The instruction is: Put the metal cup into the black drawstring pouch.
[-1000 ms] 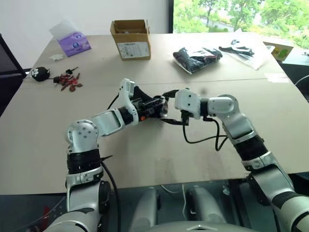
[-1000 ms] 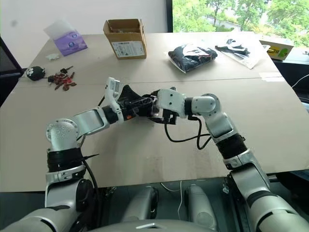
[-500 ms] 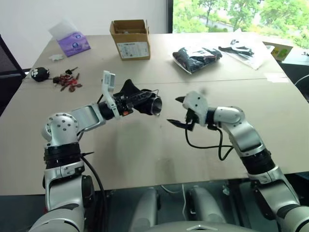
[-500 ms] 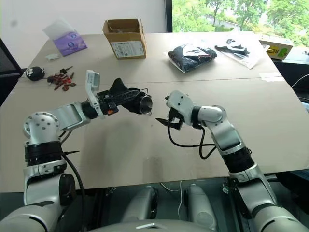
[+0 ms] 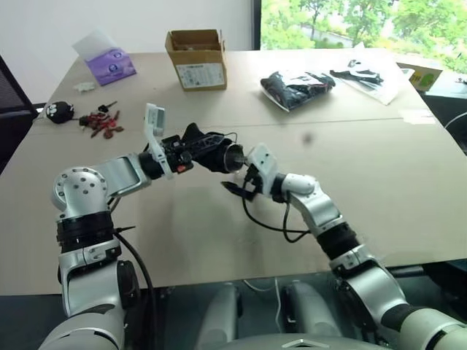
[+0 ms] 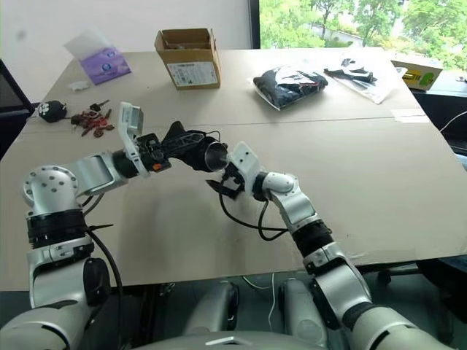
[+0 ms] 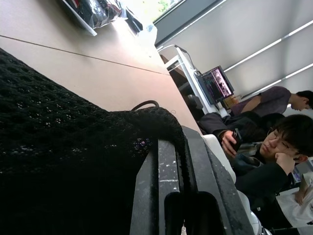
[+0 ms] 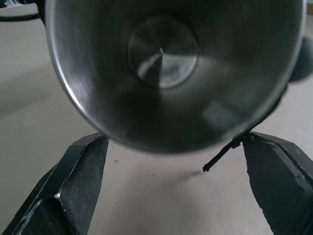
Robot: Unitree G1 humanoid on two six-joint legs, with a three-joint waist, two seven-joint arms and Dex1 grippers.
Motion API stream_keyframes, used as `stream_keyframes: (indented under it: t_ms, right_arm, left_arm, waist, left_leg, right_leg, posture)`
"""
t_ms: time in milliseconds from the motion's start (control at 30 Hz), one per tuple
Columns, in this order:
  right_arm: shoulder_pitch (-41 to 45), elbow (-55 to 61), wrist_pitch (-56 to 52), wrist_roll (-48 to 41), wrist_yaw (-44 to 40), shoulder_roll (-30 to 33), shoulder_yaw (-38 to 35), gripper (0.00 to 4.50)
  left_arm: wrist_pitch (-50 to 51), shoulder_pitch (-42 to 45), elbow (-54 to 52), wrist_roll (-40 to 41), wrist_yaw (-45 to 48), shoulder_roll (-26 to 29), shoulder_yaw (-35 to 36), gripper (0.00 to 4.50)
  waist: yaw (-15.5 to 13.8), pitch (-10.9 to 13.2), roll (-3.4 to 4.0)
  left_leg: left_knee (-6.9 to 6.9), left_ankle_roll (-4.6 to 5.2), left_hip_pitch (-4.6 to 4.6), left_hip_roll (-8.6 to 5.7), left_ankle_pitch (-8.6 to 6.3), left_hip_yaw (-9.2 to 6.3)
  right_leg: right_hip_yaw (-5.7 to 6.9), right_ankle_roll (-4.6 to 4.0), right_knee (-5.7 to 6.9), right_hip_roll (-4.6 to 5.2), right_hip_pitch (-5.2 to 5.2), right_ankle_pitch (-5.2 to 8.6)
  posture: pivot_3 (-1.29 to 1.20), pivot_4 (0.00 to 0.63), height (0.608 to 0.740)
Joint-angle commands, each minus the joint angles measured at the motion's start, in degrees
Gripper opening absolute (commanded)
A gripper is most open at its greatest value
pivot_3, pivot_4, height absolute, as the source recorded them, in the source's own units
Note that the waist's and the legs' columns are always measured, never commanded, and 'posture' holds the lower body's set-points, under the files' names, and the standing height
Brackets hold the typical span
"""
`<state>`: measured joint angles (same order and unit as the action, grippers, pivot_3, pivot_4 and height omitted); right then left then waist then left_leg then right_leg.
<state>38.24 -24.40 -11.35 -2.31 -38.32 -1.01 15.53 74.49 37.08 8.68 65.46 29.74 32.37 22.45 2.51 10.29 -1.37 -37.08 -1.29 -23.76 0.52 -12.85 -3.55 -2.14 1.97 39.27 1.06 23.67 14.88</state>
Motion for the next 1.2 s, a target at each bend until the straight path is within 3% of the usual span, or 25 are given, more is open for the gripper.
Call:
stream_keyframes:
  t_ms: [33, 100, 300, 367, 700, 933, 1200]
  right_arm:
    - [9.77, -16.45, 8.27, 0.46, 8.66, -6.00, -3.82, 4.19]
    - [11.98, -21.62, 11.19, 0.27, 9.40, -6.81, -5.08, 3.67]
    - [13.07, -26.67, 16.80, -0.71, 9.69, -7.67, -7.60, 0.82]
    - [12.40, -25.99, 18.11, -0.88, 10.10, -7.64, -8.25, 0.07]
    - [6.00, -10.66, 17.92, 3.30, 14.51, -0.56, -7.95, 0.07]
    - [7.04, 5.18, 12.07, 6.96, 11.70, 9.65, -7.01, 0.07]
    - [9.63, 17.85, 5.18, 9.02, 7.85, 16.18, -5.58, 0.07]
  left_arm:
    - [0.37, 1.06, -2.37, 2.14, -1.00, 0.06, 2.22, 0.00]
    - [0.30, 1.09, -2.48, 2.06, -1.38, 0.18, 2.47, 0.00]
    - [0.66, 1.49, -3.43, 3.25, -3.27, 0.52, 4.07, 0.00]
    - [0.47, 0.79, -4.51, 4.53, -4.87, -0.09, 5.24, 0.00]
    - [-2.05, -6.54, -11.27, 16.35, -15.41, -5.59, 10.68, 0.00]
    - [-7.88, -11.95, -15.57, 21.90, -21.57, -10.86, 9.09, 0.00]
    - [-13.55, -14.88, -17.38, 25.65, -24.54, -13.51, 6.26, 0.00]
  waist:
    - [0.01, 0.00, 0.00]
    - [0.00, 0.00, 0.00]
    - [-0.07, 0.00, 0.00]
    - [-0.04, 0.00, 0.00]
    - [-0.17, 0.00, -0.01]
    - [-0.27, -0.01, -0.02]
    - [-0.31, -0.01, -0.02]
  left_leg:
    - [0.00, 0.00, -0.01, -0.01, 0.00, 0.01]
    - [0.00, 0.00, 0.01, -0.01, 0.00, 0.01]
    - [0.15, 0.00, -0.05, -0.02, 0.00, 0.01]
    - [0.22, 0.00, -0.05, -0.01, 0.00, -0.01]
    - [0.35, 0.00, -0.04, 0.08, 0.00, 0.00]
    - [0.33, 0.01, -0.02, 0.01, 0.00, 0.00]
    - [0.33, 0.01, 0.00, -0.01, 0.00, 0.07]
  right_leg:
    - [0.00, 0.00, -0.03, 0.01, 0.00, 0.00]
    - [-0.02, -0.01, -0.01, 0.02, 0.00, -0.01]
    - [0.00, 0.00, -0.25, 0.06, -0.01, -0.01]
    - [0.01, 0.00, -0.27, 0.06, 0.00, -0.01]
    - [-0.01, 0.00, -0.35, 0.40, 0.01, -0.01]
    - [0.03, 0.00, -0.31, 0.43, 0.00, -0.01]
    - [0.00, 0.00, -0.32, 0.28, 0.00, -0.01]
  posture:
    - [0.00, 0.150, 0.740]
    - [0.00, 0.150, 0.740]
    - [0.00, 0.150, 0.740]
    - [0.00, 0.150, 0.740]
    - [0.00, 0.150, 0.740]
    - [0.00, 0.150, 0.740]
    - [0.00, 0.150, 0.740]
